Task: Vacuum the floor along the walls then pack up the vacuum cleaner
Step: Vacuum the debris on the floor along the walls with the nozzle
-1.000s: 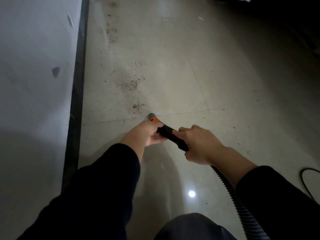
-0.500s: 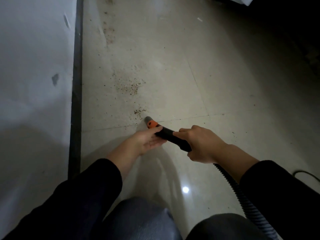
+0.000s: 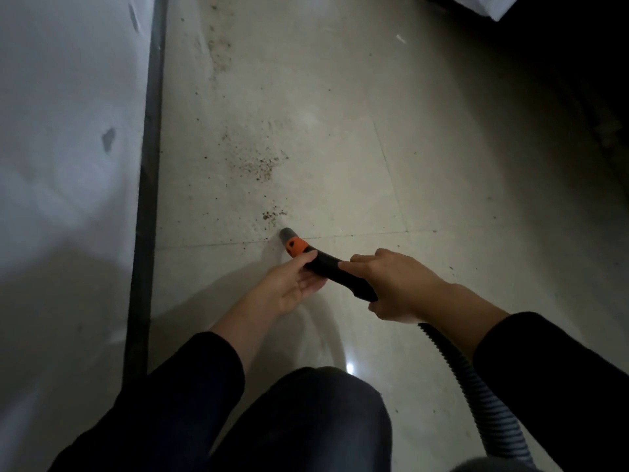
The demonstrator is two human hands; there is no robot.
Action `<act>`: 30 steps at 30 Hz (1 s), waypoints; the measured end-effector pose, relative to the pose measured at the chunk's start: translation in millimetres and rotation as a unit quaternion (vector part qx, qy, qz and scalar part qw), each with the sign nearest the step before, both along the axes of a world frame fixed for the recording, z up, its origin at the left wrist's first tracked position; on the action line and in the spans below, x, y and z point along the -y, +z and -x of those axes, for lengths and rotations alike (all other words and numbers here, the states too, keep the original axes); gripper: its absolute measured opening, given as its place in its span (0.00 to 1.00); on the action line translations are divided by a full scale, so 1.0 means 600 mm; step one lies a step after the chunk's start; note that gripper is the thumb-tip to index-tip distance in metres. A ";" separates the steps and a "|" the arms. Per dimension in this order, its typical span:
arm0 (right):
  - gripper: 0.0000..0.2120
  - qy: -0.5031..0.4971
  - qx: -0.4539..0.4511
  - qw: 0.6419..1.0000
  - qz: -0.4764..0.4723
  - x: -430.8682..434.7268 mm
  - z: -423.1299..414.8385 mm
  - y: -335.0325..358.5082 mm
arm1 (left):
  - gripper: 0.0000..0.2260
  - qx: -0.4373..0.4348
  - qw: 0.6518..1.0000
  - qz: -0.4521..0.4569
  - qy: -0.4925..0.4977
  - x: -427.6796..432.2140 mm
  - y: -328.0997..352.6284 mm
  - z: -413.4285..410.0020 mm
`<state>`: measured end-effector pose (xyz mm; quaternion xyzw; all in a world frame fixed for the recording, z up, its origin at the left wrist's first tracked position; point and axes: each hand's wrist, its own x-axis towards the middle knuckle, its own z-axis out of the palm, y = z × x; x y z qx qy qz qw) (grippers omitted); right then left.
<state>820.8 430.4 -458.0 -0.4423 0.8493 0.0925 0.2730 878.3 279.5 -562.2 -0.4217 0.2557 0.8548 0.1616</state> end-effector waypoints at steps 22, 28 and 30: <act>0.31 0.025 0.020 0.999 0.016 -0.051 0.009 -0.021 | 0.07 0.005 0.997 0.050 0.051 -0.050 -0.012 -0.021; 0.31 0.046 0.013 0.999 0.013 -0.022 -0.004 -0.027 | 0.05 0.007 0.996 0.060 0.069 -0.025 -0.008 -0.039; 0.31 0.050 0.011 0.999 0.011 -0.012 -0.007 -0.029 | 0.06 0.006 0.996 0.062 0.068 -0.016 -0.006 -0.041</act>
